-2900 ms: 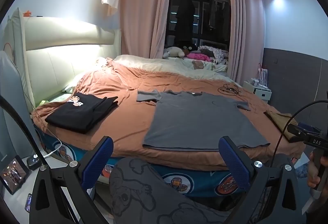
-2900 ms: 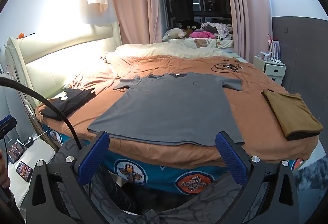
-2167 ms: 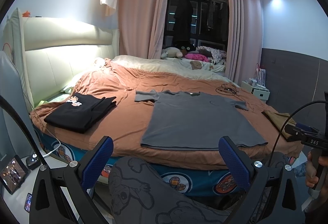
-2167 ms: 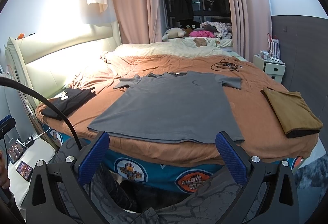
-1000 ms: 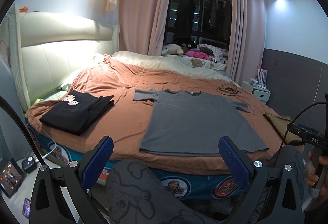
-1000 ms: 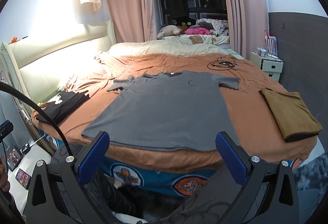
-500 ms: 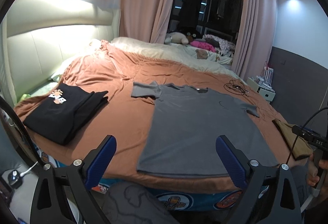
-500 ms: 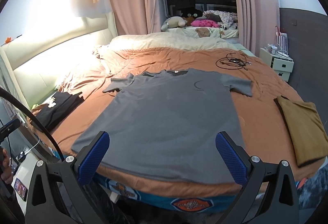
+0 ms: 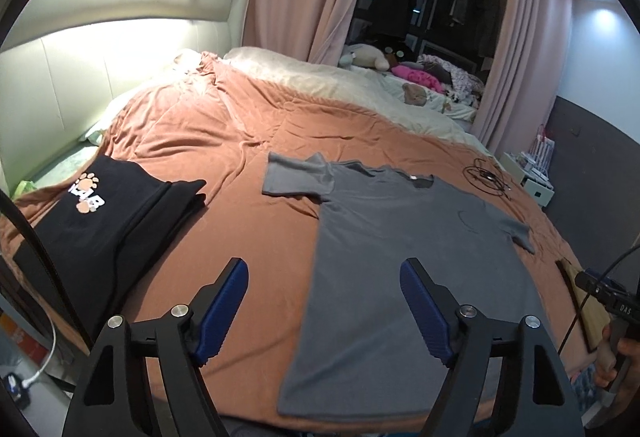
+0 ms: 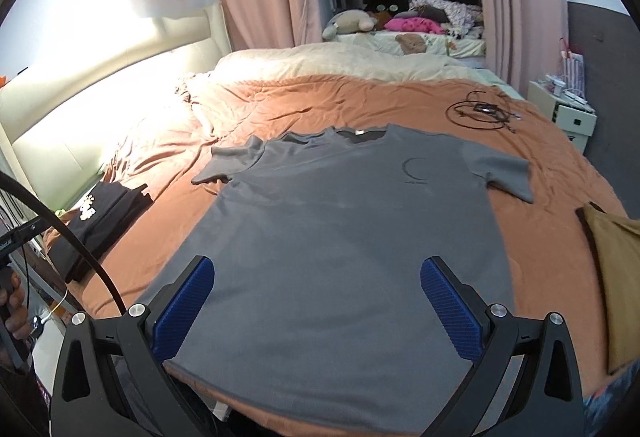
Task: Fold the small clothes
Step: 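Move the left gripper down to the side edge of the grey t-shirt, then grasp the shirt side edge with the left gripper and fold it toward the collar line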
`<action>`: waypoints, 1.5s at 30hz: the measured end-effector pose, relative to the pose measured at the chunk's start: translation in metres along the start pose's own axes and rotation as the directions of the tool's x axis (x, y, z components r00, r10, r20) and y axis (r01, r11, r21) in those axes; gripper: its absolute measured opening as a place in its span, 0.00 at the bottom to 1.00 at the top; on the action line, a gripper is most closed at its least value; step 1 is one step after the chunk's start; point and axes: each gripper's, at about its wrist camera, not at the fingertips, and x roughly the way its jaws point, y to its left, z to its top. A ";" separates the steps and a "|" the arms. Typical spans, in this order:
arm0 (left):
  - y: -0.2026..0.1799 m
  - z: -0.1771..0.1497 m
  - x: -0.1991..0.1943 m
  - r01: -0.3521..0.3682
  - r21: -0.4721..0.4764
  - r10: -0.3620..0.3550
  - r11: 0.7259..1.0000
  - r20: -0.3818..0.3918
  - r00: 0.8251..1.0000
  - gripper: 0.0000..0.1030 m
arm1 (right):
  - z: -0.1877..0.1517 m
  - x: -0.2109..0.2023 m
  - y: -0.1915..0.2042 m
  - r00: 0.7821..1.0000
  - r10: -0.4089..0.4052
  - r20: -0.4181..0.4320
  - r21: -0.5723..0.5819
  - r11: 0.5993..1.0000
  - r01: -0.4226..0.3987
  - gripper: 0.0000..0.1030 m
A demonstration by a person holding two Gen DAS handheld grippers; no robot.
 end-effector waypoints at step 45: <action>0.114 0.112 0.364 -0.062 -0.207 -0.014 0.976 -0.348 0.937 0.46 | 0.132 0.315 -0.014 0.942 0.147 -0.302 0.102 0.987 -0.122 0.65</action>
